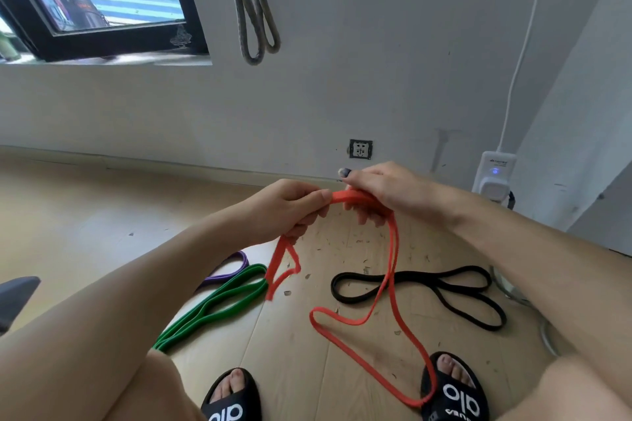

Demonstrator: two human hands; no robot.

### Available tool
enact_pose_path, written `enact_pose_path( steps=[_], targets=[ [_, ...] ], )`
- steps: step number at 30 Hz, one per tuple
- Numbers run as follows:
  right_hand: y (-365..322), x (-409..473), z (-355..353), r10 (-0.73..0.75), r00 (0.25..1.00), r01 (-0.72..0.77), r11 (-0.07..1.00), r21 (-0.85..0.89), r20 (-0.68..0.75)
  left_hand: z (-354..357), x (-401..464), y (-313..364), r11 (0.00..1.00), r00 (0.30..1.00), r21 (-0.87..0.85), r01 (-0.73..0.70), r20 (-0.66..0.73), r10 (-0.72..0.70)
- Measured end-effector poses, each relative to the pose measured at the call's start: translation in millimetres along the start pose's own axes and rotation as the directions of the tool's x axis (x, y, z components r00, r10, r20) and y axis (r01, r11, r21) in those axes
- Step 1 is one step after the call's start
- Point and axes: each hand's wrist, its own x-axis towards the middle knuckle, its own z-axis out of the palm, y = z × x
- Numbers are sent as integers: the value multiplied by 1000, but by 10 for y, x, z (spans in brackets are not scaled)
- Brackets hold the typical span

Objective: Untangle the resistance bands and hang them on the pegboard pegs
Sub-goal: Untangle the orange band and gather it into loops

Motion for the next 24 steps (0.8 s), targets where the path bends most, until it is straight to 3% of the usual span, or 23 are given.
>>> enact_pose_path(
  steps=[9,16,21,24],
  targets=[
    [23,-13,-93,-55,991,32,982,-185,-121,-54,-37,-15,999,997,51,-8,73,4],
    [-63,-19,108,-15,998,19,997,-73,59,-36,-50,0,997,998,35,-66,24,65],
    [-18,-23,-27,-69,996,62,990,-124,-52,-101,-89,-80,998,997,-48,30,74,-27],
    [21,-47,-83,-43,998,40,996,-81,-40,-162,-131,-137,996,997,-82,31,79,-25]
  ],
)
